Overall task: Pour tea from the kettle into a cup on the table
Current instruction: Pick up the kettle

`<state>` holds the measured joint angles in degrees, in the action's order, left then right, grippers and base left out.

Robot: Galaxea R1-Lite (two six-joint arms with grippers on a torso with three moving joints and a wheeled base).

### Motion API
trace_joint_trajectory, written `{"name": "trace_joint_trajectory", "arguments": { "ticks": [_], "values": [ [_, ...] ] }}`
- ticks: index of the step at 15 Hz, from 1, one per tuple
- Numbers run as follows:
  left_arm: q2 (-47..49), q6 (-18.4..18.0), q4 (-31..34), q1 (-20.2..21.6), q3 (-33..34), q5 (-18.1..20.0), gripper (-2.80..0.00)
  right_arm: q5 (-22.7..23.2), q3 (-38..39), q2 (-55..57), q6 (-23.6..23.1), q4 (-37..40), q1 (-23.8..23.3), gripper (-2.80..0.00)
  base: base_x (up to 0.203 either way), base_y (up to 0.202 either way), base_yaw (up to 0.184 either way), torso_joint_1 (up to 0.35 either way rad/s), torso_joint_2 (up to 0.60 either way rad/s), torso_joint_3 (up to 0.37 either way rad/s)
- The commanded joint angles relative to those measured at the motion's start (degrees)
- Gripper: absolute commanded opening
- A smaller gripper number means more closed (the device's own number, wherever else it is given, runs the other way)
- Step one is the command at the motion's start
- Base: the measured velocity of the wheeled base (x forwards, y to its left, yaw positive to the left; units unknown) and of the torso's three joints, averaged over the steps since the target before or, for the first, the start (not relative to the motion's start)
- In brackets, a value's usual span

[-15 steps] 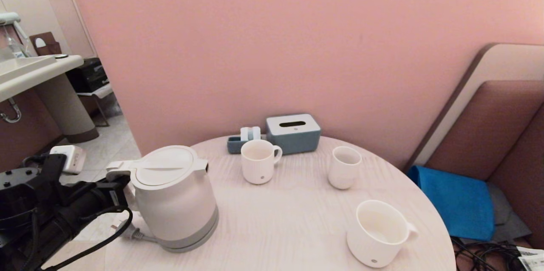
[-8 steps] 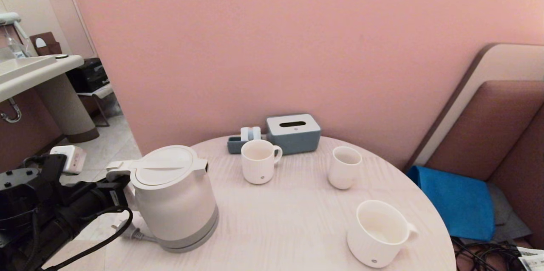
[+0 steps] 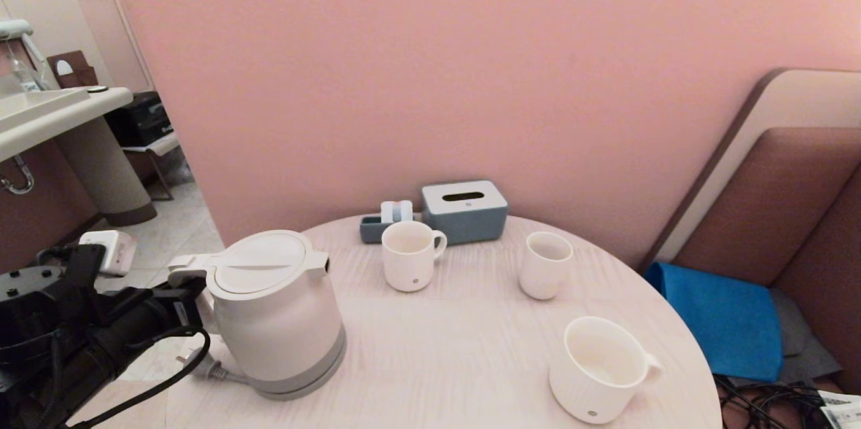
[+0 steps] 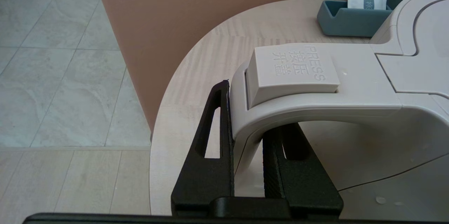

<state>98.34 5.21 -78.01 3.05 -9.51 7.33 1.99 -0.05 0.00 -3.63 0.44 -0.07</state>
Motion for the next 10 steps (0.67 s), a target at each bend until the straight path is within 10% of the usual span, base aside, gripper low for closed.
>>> {"name": "trace_joint_trajectory", "arguments": {
  "ticks": [1,10],
  "values": [
    [0.2,0.1,-0.4,0.0,0.0,0.1,-2.8,0.0,0.0,0.0,-0.1,0.0,0.0,-2.8,0.0,0.0,0.0,0.0,0.0,0.0],
    [0.0,0.2,-0.4,-0.1,0.2,0.1,-2.8,0.0,0.0,0.0,-0.1,0.0,0.0,-2.8,0.0,0.0,0.0,0.0,0.0,0.0]
  ]
}}
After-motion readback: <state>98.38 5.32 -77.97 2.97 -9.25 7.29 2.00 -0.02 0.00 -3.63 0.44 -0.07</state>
